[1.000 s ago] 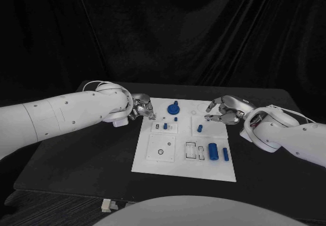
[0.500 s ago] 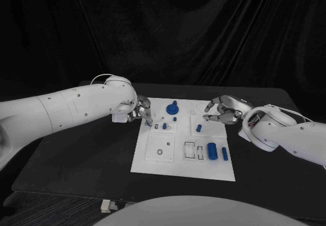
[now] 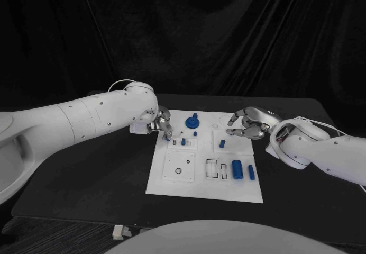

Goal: Assemble the parts on the task board

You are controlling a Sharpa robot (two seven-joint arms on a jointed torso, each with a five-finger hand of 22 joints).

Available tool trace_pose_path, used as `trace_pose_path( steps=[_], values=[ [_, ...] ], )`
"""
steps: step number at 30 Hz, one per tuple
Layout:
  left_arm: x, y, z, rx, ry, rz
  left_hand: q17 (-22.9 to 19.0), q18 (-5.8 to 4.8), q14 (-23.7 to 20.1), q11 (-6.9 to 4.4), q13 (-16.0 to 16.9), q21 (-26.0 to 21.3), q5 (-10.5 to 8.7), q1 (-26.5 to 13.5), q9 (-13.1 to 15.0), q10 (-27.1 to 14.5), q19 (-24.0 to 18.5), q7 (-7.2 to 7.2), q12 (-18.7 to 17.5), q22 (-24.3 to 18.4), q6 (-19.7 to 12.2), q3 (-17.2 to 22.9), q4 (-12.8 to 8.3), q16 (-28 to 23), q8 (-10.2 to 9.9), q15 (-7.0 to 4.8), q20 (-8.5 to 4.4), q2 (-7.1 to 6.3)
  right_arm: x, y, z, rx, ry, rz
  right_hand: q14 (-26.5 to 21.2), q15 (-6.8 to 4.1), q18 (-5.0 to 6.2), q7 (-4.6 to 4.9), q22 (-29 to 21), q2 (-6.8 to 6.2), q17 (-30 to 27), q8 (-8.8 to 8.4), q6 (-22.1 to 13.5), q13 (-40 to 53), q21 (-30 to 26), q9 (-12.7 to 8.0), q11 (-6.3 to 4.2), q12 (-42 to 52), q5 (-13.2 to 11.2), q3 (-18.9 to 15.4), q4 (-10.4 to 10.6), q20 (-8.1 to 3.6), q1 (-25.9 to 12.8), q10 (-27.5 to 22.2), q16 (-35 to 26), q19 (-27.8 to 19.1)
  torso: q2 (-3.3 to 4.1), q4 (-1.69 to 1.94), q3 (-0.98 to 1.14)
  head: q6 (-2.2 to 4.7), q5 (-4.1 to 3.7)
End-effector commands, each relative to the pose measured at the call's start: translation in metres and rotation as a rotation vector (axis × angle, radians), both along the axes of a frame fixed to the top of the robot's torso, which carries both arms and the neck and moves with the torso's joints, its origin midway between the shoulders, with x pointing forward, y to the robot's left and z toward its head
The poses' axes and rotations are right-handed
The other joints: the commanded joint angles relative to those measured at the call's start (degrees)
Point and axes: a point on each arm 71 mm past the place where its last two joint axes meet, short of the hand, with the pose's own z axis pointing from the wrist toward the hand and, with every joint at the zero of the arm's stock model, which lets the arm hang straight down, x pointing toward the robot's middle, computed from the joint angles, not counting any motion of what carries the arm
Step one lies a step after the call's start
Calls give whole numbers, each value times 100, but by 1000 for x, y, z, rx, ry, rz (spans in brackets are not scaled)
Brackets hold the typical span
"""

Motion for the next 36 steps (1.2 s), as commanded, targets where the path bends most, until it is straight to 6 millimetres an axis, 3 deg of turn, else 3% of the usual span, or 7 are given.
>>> trace_pose_path(
  steps=[1,5,17,36],
  values=[
    [-1,-2,-1,9,25,-13,1357,52,484,-19,1403,-8,-19,40,-5,489,8,-221,13,912,220,78,-65,27,-24,-37,-12,28,0,-1,-2,-10,14,-10,315,47,-49,18,744,15,853,-5,25,1283,-23,-10,44,-26,20,29,6,16,32,385,-31,-14,6,6,-4,-1,21],
    [-1,-4,-2,13,28,-15,1349,53,477,-17,1403,-14,-18,39,-9,489,4,-219,13,910,219,81,-72,24,-31,-36,-11,29,0,0,-2,-10,17,-9,315,47,-49,18,744,15,853,-5,25,1283,-23,-10,44,-26,20,29,6,16,32,385,-31,-14,16,-42,-13,-1,74],
    [-1,-10,-3,11,32,-25,1345,54,474,-10,1388,-19,-11,40,-28,472,1,-208,0,908,213,97,-102,23,-62,-30,-8,41,0,2,-3,-11,20,-5,315,47,-49,18,744,15,853,-5,25,1283,-23,-10,44,-26,20,29,6,16,32,385,-31,-14,-3,-23,4,-1,67],
    [-4,-24,-6,14,41,-47,1347,53,476,0,1371,-19,8,27,-49,452,1,-198,-15,909,216,109,-133,24,-96,-23,-3,49,0,2,-3,-15,30,-1,314,49,-48,20,742,15,851,-9,24,1280,-31,-16,46,-28,33,32,3,18,39,381,-34,-18,8,-21,3,-1,82]
  ],
)
